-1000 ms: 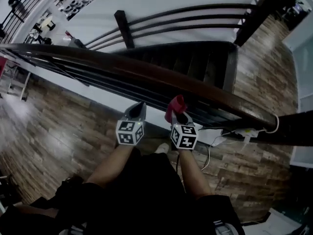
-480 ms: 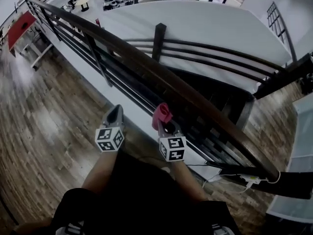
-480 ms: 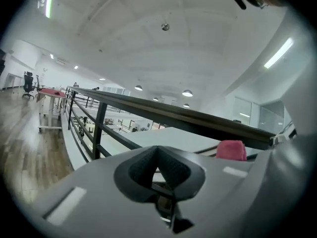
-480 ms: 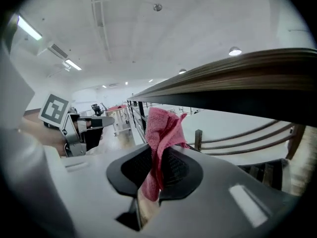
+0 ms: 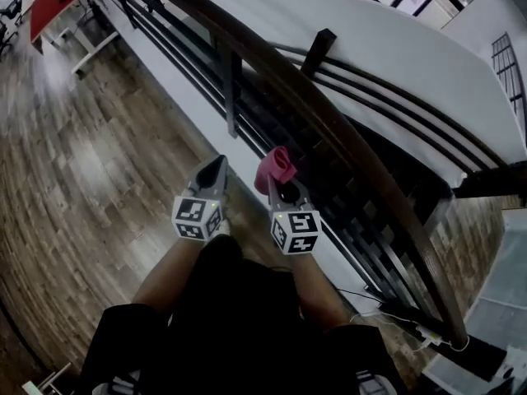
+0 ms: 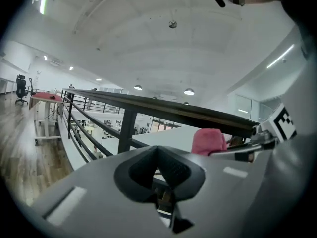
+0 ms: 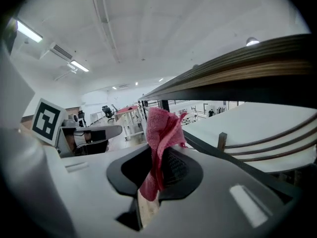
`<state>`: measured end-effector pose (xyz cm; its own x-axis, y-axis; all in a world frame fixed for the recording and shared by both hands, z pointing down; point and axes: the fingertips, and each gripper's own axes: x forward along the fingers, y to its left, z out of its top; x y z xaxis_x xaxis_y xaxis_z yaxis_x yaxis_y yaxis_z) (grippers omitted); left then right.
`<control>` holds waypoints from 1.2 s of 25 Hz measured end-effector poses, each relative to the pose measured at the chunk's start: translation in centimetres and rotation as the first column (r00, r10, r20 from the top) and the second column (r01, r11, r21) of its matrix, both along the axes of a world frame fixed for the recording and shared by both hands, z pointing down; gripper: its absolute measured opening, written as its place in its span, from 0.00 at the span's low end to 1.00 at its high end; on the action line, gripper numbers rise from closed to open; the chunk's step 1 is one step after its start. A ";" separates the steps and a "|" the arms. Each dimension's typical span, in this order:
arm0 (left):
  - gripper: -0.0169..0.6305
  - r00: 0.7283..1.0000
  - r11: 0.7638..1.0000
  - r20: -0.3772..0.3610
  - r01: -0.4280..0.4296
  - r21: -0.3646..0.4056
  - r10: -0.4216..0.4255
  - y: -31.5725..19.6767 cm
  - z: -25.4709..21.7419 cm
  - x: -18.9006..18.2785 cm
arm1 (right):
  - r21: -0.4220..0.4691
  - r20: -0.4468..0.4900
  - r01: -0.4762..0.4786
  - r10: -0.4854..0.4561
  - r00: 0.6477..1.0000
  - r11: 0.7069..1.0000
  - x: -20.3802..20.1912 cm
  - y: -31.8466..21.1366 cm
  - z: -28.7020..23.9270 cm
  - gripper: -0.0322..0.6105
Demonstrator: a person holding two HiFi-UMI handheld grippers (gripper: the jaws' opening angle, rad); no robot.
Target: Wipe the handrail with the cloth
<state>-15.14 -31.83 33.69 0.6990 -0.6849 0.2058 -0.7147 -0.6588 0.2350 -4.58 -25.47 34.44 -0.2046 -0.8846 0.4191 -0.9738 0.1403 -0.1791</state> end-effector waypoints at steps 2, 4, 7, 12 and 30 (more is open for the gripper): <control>0.03 1.000 1.000 0.018 -0.005 -0.019 0.006 -1.6 0.6 -1.6 | -0.012 0.016 0.013 -0.013 1.000 1.000 -2.2 -2.6 0.4 0.11; 0.03 0.999 1.000 0.037 0.005 -0.024 -0.004 -3.1 1.3 -2.6 | -0.023 0.026 0.028 -0.028 0.999 0.999 -3.5 -4.8 1.2 0.11; 0.03 0.998 0.998 0.037 0.045 -0.042 -0.044 -4.9 2.7 -3.8 | -0.058 0.011 0.068 -0.067 0.998 0.996 -4.6 -7.1 3.2 0.11; 0.03 0.994 0.985 0.050 0.108 -0.134 -0.102 -7.2 6.9 -5.5 | -0.150 0.020 0.090 -0.088 0.996 0.985 -5.2 -10.4 7.4 0.11; 0.03 0.984 0.905 -0.014 0.159 -0.394 -0.179 -10.1 19.3 -2.0 | -0.314 0.024 -0.091 0.104 0.994 0.945 0.1 -21.9 19.9 0.11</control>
<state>-17.11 -41.89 53.03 0.5959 -0.6659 0.4490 -0.7882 -0.3779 0.4857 -4.44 -47.40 54.31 -0.1464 -0.7274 0.6705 -0.9710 -0.0238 -0.2378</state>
